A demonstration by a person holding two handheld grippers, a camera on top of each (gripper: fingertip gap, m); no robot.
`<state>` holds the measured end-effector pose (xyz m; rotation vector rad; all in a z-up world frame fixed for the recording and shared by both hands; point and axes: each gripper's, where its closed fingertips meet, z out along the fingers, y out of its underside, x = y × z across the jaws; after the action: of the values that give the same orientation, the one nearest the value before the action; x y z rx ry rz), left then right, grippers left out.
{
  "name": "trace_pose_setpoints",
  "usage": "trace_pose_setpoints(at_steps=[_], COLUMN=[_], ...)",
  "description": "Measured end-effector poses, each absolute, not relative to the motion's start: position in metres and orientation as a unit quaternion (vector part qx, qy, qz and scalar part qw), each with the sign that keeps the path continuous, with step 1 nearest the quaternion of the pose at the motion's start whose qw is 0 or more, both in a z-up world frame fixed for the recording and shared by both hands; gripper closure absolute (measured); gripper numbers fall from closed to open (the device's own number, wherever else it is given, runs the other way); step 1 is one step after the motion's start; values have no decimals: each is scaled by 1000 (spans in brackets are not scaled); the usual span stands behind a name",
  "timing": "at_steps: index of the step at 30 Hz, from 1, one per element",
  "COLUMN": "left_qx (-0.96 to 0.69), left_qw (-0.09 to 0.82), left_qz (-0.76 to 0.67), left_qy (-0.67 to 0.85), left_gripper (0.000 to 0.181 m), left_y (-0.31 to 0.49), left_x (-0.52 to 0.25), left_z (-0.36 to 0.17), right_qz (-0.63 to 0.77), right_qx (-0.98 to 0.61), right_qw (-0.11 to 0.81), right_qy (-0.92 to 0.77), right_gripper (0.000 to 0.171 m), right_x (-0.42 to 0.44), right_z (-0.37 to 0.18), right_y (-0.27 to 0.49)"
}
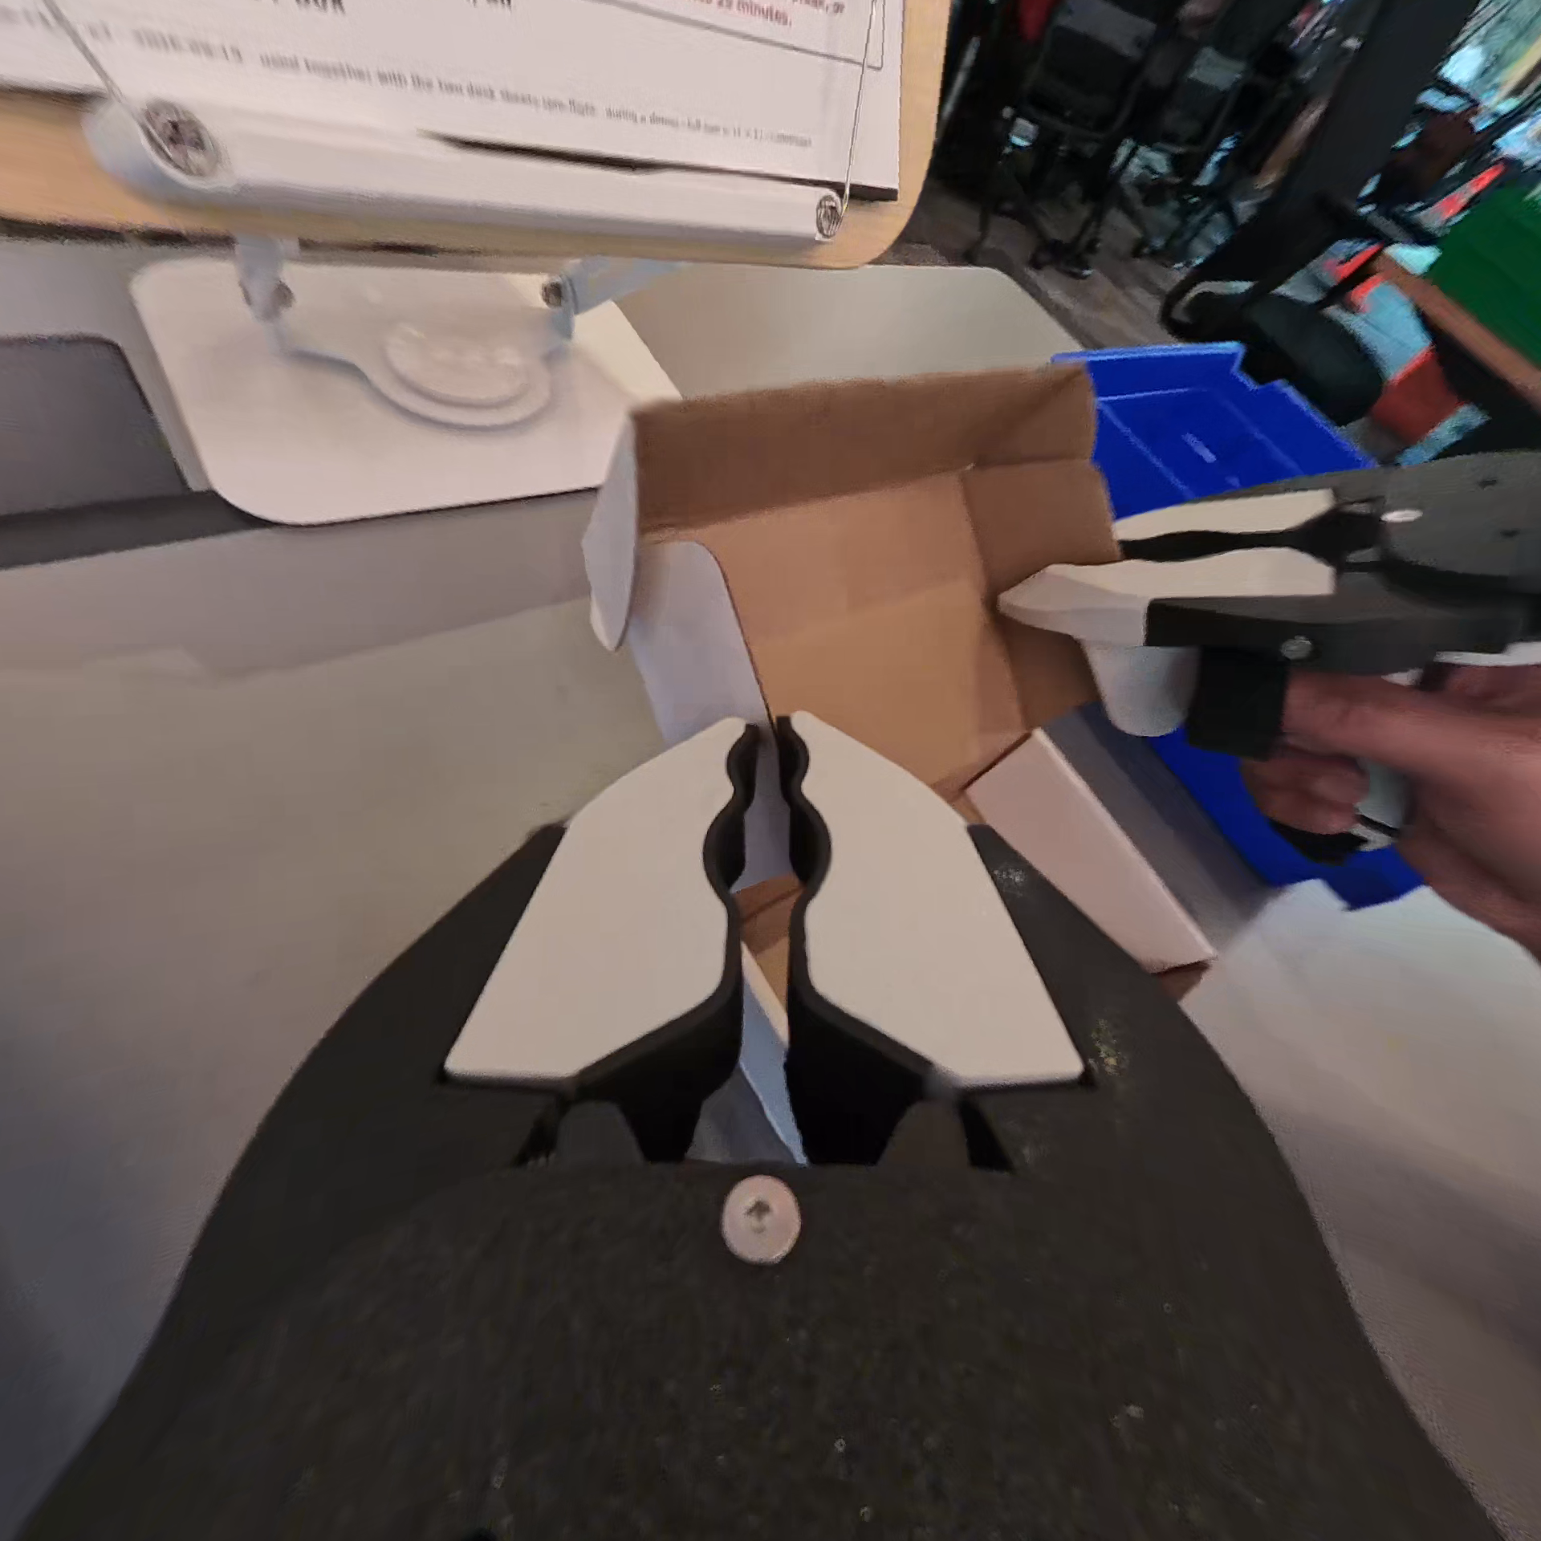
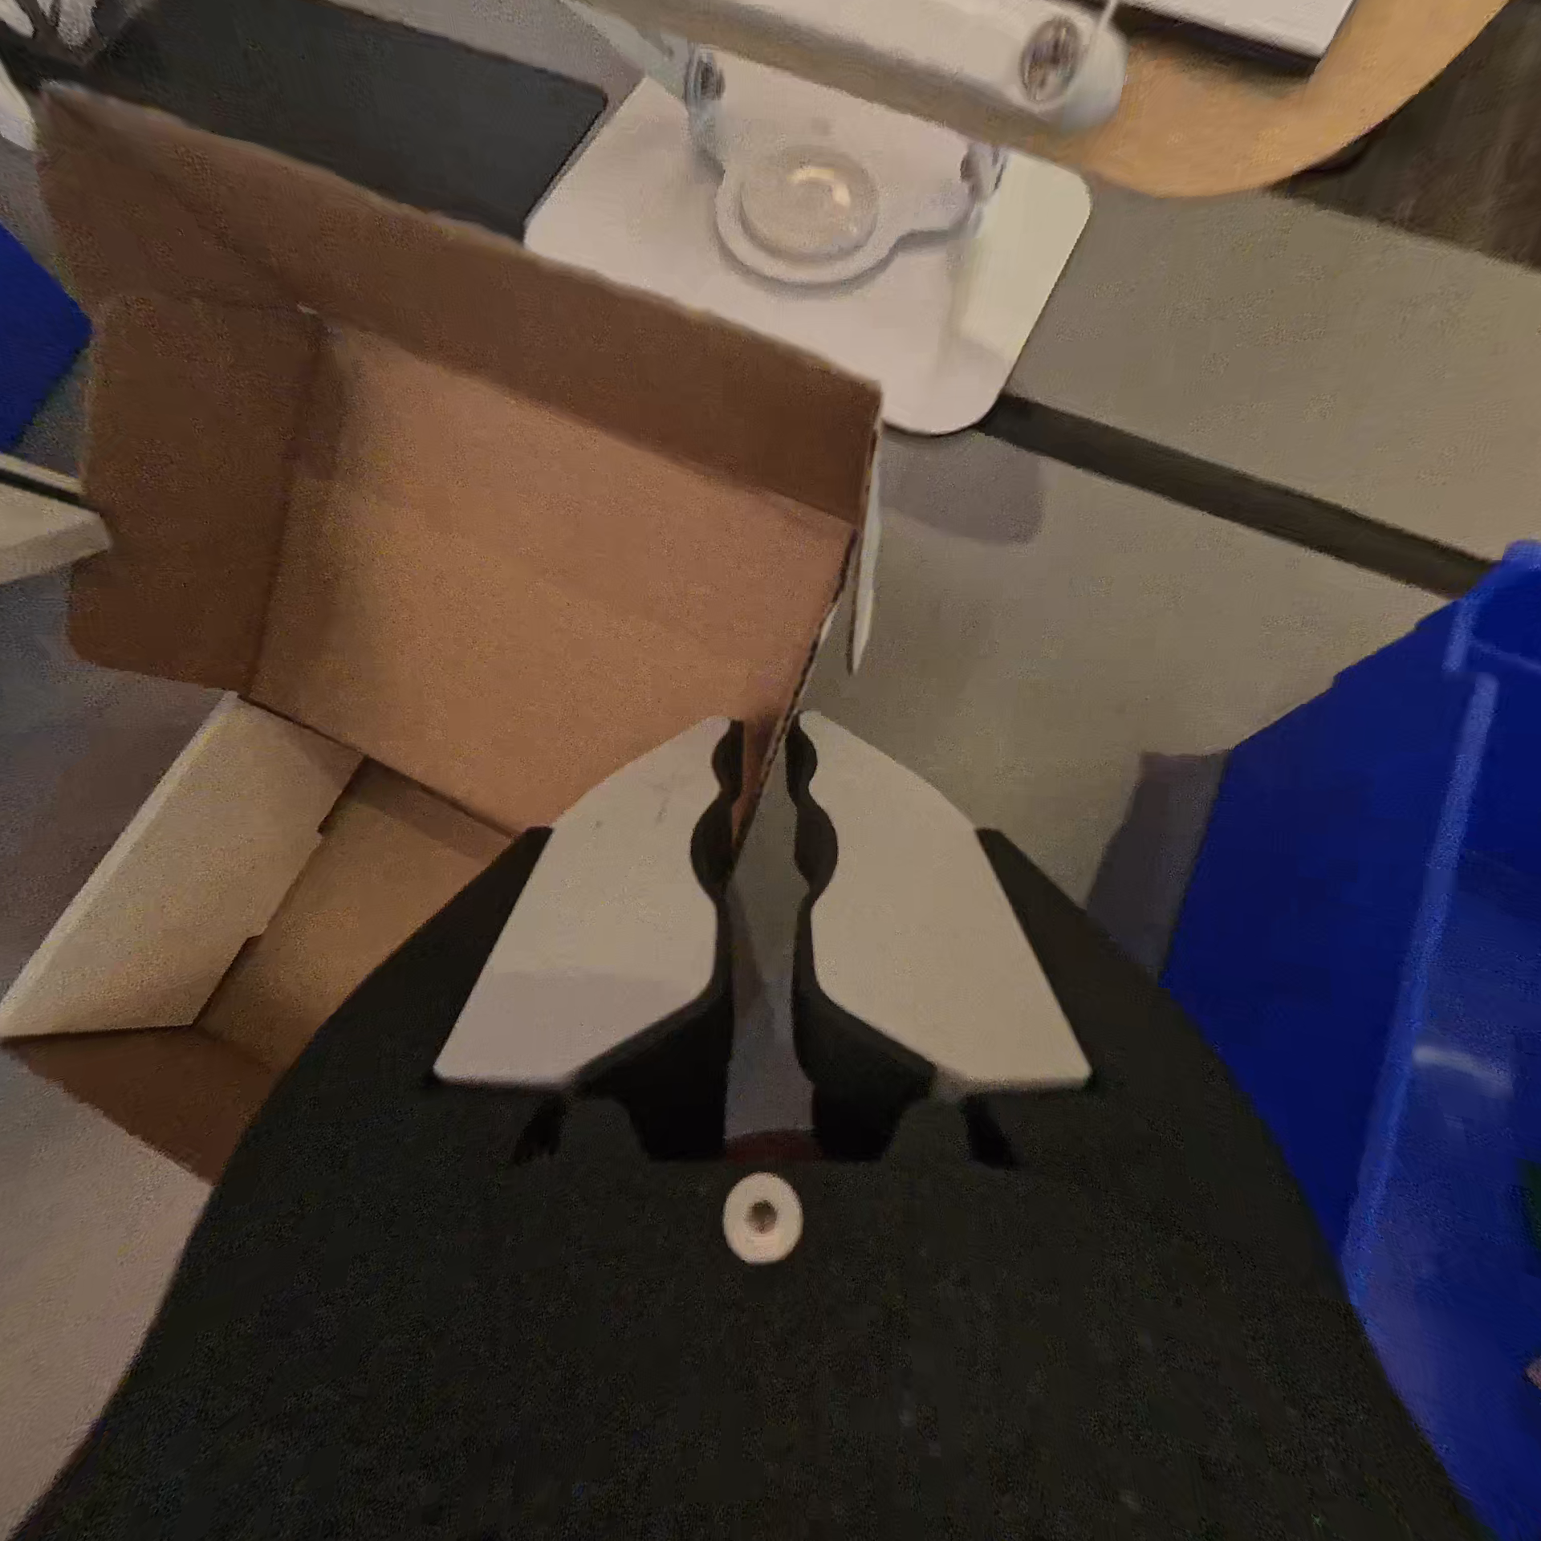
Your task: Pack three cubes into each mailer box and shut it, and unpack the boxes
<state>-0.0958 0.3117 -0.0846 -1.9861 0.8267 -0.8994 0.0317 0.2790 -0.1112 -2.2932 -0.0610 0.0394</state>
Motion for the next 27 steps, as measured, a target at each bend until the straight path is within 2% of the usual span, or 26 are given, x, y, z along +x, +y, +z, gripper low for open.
trace_pose_setpoints(at_steps=[3,6,10,14,24,27], left_qx=[-748,-708,-668,-656,-689,-689], left_qw=[475,540,588,595,491,514], left_qz=[-301,-230,-215,-190,-243,-213], left_qy=[353,393,402,424,474,464], left_gripper=[178,178,179,178,181,181], left_y=[299,276,244,223,173,169], left_x=[-100,-108,-120,-124,-140,-149], left_z=[-78,-82,-83,-89,-128,-120], right_qz=[-47,-75,-132,-133,-118,-129], right_qx=[-882,-858,-811,-809,-818,-816], right_qw=[467,507,569,573,560,558], right_qy=[-43,-37,-15,0,-58,-74], right_gripper=[162,162,165,166,167,167], right_x=[26,15,7,-3,-30,-31], right_z=[-98,-97,-94,-93,-105,-105], right_y=[267,247,219,205,147,146])
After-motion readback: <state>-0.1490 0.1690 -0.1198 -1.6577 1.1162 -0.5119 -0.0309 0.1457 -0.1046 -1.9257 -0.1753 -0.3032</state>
